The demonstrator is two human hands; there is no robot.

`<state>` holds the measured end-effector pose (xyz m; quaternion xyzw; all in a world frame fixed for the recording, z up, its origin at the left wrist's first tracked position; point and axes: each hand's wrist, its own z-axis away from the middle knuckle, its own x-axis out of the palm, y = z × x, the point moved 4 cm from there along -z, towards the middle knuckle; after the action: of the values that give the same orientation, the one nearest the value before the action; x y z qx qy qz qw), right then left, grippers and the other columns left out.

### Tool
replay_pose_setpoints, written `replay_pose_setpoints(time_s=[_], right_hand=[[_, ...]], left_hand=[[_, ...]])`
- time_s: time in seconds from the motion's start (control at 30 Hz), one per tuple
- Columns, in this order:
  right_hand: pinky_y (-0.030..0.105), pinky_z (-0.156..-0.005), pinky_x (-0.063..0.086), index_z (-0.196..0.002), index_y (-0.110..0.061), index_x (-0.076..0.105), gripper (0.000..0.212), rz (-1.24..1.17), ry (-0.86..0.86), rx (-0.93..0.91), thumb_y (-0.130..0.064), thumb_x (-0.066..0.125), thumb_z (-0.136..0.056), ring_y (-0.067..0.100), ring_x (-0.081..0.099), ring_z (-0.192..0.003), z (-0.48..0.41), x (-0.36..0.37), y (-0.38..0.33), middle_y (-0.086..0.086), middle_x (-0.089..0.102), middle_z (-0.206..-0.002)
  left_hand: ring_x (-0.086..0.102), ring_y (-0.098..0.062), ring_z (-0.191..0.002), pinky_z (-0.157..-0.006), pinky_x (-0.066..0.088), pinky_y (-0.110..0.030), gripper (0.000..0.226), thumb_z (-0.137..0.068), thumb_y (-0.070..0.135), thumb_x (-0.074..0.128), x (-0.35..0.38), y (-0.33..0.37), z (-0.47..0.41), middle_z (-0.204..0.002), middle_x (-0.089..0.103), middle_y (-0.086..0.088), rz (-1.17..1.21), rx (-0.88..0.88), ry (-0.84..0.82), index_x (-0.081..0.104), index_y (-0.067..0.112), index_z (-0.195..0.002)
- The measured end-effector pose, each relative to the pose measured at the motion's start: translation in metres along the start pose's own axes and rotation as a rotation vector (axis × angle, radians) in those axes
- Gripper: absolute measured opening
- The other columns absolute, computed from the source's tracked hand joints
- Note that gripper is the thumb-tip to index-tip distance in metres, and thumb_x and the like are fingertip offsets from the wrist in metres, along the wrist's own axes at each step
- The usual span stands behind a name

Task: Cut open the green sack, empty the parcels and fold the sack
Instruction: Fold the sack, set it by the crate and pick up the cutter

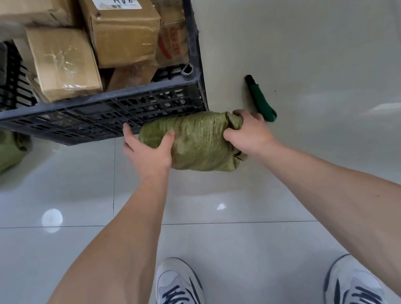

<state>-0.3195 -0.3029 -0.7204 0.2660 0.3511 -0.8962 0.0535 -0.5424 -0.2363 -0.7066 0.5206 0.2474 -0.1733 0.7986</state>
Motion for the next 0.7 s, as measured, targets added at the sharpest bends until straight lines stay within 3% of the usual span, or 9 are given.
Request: replay_pose_setpoints(time_s=[0.07, 0.17, 0.27, 0.37, 0.5, 0.63, 0.7], right_hand=[[0.042, -0.111, 0.035, -0.144, -0.035, 0.038, 0.067, -0.035, 0.025, -0.039, -0.037, 0.056, -0.08, 0.036, 0.035, -0.135, 0.001, -0.012, -0.008, 0.007, 0.033, -0.149], [0.034, -0.104, 0.038, -0.138, -0.032, 0.047, 0.056, -0.227, 0.109, -0.084, -0.039, 0.053, -0.082, 0.026, 0.046, -0.127, -0.002, -0.029, -0.011, 0.005, 0.047, -0.14], [0.032, -0.095, 0.041, -0.128, -0.023, 0.058, 0.043, -0.196, 0.194, -0.075, -0.033, 0.05, -0.087, 0.028, 0.054, -0.118, -0.015, -0.037, -0.004, 0.008, 0.059, -0.128], [0.032, -0.093, 0.041, -0.125, -0.016, 0.059, 0.035, -0.044, 0.225, -0.012, -0.025, 0.046, -0.094, 0.036, 0.054, -0.115, -0.034, -0.038, 0.011, 0.017, 0.056, -0.126], [0.041, -0.099, 0.039, -0.133, -0.012, 0.049, 0.041, 0.138, 0.247, 0.062, -0.023, 0.049, -0.094, 0.042, 0.044, -0.121, -0.056, -0.036, 0.029, 0.019, 0.044, -0.132], [0.046, -0.089, 0.04, -0.134, -0.021, 0.041, 0.045, 0.287, 0.251, 0.132, -0.021, 0.054, -0.09, 0.04, 0.038, -0.122, -0.069, -0.033, 0.039, 0.014, 0.041, -0.132], [0.048, -0.087, 0.042, -0.132, -0.017, 0.04, 0.044, 0.356, 0.226, 0.135, -0.015, 0.055, -0.091, 0.04, 0.038, -0.12, -0.073, -0.031, 0.045, 0.016, 0.042, -0.129]], left_hand=[[0.026, -0.026, -0.142, -0.116, 0.024, -0.047, 0.081, -0.077, 0.051, 0.07, 0.002, 0.013, 0.004, -0.155, 0.026, -0.009, -0.119, 0.208, -0.042, 0.037, 0.027, -0.147], [0.02, -0.021, -0.145, -0.116, 0.015, -0.056, 0.052, -0.079, 0.059, 0.059, 0.005, 0.018, 0.007, -0.155, 0.034, 0.006, -0.422, 0.297, -0.047, 0.061, 0.034, -0.125], [0.022, -0.019, -0.144, -0.114, 0.013, -0.056, 0.045, -0.085, 0.057, 0.056, 0.005, 0.018, 0.011, -0.154, 0.037, 0.01, -0.524, 0.307, -0.004, 0.061, 0.037, -0.124], [0.025, -0.019, -0.142, -0.114, 0.015, -0.053, 0.049, -0.085, 0.056, 0.053, 0.002, 0.014, 0.015, -0.153, 0.038, 0.01, -0.535, 0.356, -0.009, 0.055, 0.037, -0.13], [0.025, -0.018, -0.143, -0.113, 0.018, -0.056, 0.049, -0.087, 0.053, 0.054, -0.002, 0.014, 0.016, -0.152, 0.039, 0.009, -0.598, 0.443, -0.019, 0.053, 0.035, -0.132], [0.029, -0.02, -0.141, -0.113, 0.02, -0.056, 0.047, -0.086, 0.048, 0.052, -0.007, 0.02, 0.017, -0.149, 0.043, 0.008, -0.581, 0.454, -0.03, 0.055, 0.032, -0.13], [0.032, -0.02, -0.137, -0.112, 0.023, -0.054, 0.047, -0.085, 0.047, 0.05, -0.006, 0.026, 0.018, -0.146, 0.045, 0.008, -0.558, 0.462, -0.037, 0.056, 0.03, -0.129]])
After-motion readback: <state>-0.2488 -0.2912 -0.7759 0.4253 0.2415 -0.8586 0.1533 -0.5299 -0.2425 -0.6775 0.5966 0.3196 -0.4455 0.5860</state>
